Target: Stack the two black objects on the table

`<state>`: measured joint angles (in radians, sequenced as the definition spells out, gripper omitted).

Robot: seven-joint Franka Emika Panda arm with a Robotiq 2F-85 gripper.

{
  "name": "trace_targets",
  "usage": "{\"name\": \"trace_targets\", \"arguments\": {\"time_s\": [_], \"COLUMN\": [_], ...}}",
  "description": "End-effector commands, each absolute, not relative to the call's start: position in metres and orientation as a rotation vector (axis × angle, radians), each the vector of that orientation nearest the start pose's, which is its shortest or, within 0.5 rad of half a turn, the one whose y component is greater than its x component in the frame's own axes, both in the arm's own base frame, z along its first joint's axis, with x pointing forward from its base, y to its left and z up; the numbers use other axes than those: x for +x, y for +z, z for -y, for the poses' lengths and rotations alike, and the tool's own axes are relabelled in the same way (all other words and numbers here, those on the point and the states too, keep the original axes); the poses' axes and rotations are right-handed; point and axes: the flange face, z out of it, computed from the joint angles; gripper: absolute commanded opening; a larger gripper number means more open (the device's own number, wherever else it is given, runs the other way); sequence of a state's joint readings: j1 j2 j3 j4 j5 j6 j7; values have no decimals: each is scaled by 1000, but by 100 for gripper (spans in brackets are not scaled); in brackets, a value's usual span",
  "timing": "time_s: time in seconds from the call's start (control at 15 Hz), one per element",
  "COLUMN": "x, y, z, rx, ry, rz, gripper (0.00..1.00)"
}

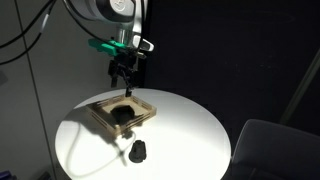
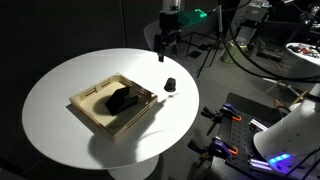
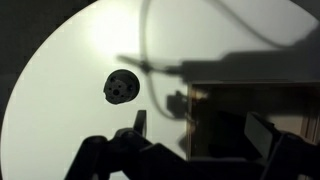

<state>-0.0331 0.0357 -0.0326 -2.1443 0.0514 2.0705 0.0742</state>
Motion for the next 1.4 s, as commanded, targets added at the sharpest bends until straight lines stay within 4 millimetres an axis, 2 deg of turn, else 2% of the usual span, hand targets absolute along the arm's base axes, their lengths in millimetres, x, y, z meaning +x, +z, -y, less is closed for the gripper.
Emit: {"name": "trace_targets", "arguments": {"time_s": [0.0, 0.27, 0.93, 1.0, 1.33], "x": [526, 516, 489, 501, 495], "y": [383, 389, 403, 395, 399], "z": [21, 13, 22, 17, 18], "rx": [-3095, -3160, -3233, -3222, -3222], "ry": [133, 141, 96, 126, 118], "rz": [-340, -280, -106, -161, -138], "gripper": [100, 100, 100, 100, 100]}}
